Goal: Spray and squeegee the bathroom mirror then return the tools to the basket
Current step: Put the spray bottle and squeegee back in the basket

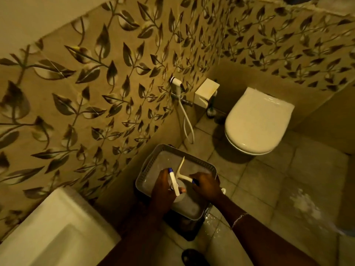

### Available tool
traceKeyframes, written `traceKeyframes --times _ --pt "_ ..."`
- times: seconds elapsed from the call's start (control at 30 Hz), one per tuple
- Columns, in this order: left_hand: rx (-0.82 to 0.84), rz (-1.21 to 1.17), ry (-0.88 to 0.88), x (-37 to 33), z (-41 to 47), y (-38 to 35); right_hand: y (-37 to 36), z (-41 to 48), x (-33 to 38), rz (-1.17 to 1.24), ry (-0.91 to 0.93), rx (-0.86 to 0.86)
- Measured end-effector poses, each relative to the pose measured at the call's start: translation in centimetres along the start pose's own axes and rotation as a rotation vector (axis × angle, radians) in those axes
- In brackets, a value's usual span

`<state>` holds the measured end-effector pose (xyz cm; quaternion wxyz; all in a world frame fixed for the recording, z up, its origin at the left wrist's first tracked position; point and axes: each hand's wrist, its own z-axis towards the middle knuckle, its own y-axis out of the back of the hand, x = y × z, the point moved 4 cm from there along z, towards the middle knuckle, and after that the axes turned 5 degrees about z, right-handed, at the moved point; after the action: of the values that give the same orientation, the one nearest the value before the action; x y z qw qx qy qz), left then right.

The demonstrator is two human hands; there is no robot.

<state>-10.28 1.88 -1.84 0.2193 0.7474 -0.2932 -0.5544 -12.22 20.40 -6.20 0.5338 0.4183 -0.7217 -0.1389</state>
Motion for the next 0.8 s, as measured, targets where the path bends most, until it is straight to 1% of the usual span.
traceKeyframes --times 0.1,0.2,0.4,0.5,0.63,0.8 --pt "0.029 -0.055 0.011 1.3 0.3 -1.6 -1.2 1.4 -1.2 -0.030 0.020 0.040" --pt "0.028 -0.086 0.001 1.8 0.4 -2.8 -1.7 2.3 -1.8 -0.017 0.023 0.033" --pt "-0.015 -0.020 -0.119 1.1 0.9 -4.4 -2.1 3.5 -2.8 0.015 -0.002 0.039" --pt "-0.008 0.005 -0.155 0.6 0.5 -5.2 -2.2 3.6 -3.1 0.030 -0.009 0.012" --pt "-0.019 0.019 -0.148 0.5 0.4 -6.1 -2.4 3.8 -3.3 0.019 0.001 0.014" --pt "0.005 0.010 -0.116 1.8 0.6 -6.4 -2.6 4.1 -2.7 0.011 -0.028 0.023"
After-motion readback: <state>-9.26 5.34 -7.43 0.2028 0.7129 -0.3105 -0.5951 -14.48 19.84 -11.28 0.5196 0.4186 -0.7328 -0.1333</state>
